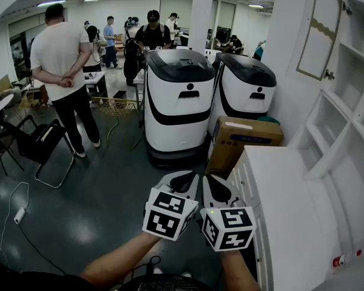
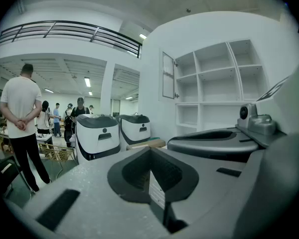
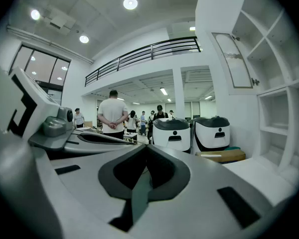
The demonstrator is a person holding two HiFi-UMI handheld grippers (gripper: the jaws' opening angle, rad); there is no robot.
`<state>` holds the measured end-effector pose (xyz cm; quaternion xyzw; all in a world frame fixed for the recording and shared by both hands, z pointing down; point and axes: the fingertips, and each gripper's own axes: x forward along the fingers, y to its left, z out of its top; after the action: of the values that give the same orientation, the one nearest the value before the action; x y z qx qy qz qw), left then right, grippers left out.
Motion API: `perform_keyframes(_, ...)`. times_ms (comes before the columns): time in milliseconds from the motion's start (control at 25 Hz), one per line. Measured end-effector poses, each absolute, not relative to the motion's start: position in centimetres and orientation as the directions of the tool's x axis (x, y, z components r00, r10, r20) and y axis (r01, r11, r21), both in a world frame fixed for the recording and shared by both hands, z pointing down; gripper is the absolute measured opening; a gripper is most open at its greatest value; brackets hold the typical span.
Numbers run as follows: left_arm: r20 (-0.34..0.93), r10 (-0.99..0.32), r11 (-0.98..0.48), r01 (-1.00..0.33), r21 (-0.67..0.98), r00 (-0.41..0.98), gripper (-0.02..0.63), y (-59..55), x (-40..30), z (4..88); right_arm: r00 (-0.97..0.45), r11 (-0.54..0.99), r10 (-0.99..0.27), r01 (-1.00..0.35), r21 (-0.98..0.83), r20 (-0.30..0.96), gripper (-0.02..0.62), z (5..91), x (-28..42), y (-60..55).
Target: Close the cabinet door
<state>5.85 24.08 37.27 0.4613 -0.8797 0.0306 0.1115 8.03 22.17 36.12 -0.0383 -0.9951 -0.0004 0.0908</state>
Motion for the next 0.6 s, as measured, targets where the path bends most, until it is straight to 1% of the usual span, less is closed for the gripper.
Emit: perform_keyframes(600,0.214,-0.818,0.556,-0.829,0.059,-0.534,0.012,27.2,4.1,37.1,-0.979,0.998,0.065,0.067,0.005,0.191,0.021,36.2,6.4,25.5)
